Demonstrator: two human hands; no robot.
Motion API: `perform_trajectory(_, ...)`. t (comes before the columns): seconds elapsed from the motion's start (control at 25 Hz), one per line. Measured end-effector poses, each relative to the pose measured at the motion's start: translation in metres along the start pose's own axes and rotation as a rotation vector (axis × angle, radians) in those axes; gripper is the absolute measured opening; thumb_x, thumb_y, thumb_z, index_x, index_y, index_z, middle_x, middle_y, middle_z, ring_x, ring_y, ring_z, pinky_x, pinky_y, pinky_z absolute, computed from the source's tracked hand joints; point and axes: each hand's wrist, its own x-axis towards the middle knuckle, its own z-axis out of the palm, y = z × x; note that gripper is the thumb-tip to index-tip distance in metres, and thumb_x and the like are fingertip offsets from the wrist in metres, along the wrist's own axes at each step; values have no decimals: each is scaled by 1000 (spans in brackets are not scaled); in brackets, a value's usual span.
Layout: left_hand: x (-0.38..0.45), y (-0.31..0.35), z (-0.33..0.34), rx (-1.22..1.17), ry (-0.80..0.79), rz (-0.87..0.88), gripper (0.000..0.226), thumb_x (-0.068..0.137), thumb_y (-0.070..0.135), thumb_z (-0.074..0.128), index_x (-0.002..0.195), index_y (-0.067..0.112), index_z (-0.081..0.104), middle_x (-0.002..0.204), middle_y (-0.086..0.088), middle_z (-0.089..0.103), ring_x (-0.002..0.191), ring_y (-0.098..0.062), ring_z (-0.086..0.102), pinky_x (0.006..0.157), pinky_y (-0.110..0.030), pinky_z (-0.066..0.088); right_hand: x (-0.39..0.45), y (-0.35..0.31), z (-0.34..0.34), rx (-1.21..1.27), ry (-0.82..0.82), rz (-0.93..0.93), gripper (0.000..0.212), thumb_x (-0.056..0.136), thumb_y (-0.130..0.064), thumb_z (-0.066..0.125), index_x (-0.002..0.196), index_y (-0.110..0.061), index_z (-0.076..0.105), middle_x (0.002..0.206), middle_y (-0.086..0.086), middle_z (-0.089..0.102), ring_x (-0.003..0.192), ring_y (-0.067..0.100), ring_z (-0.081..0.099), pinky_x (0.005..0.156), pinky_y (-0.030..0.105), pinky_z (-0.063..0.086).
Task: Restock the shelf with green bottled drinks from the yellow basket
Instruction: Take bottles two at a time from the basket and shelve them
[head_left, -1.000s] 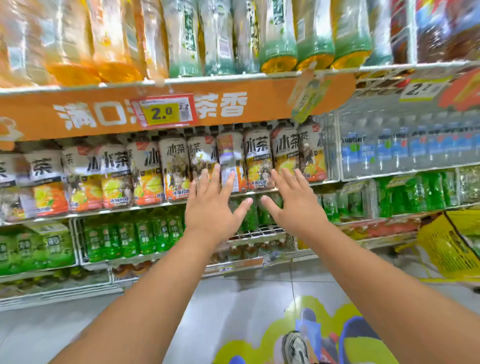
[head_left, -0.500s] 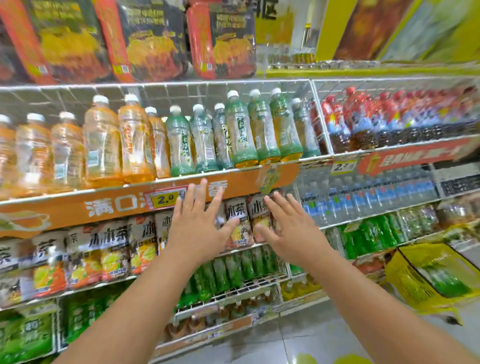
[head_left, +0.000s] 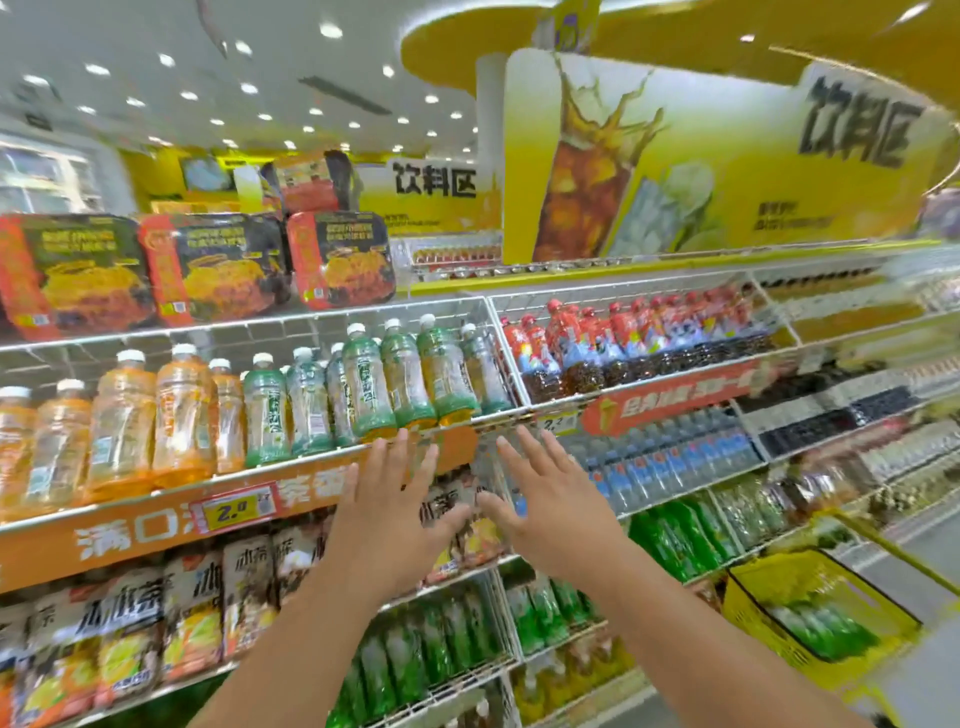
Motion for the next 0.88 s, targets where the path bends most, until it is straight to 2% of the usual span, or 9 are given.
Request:
perform_trajectory(0.16,-6,72,-6,-6,14,43,85,88,82,8,159,41,-12,163,3,-34,150,-20,-31,124,-48,-12,-40,64,-20,-20,1,83,80,97,-75,20,163,-34,-3,171,-6,-13,156,18,-17,128,46,1)
perform_trajectory(0.32,0,163,-8,-31,2,126,92,77,85,-1,158,43,-12,163,5,-34,151,-20,-29,124,-48,-12,-87,141,-48,-19,14,189,83,96,-77,18,163,-33,-5,171,-7,-13,157,18,-16,128,45,1)
perform_trajectory(0.56,22,297,6,-67,0,324,82,91,80,14,159,41,-12,164,3,-31,153,-22,-26,125,-49,-10,-158,254,-81,-63,50,394,83,96,-76,16,163,-31,-4,171,-4,-10,157,22,-12,128,47,4)
perform_trajectory(0.72,44,363,20,-91,-12,439,84,89,80,10,159,40,-10,165,2,-30,153,-23,-24,125,-49,-8,-179,316,-87,-74,49,519,88,91,-79,7,163,-31,-6,172,-3,-10,157,24,-12,128,47,2)
perform_trajectory(0.88,84,422,46,-119,-12,525,93,78,84,-5,159,39,-11,164,1,-31,153,-23,-24,125,-48,-9,-175,371,-88,-97,111,608,81,97,-74,21,163,-32,1,172,-4,-5,158,22,-9,128,44,4)
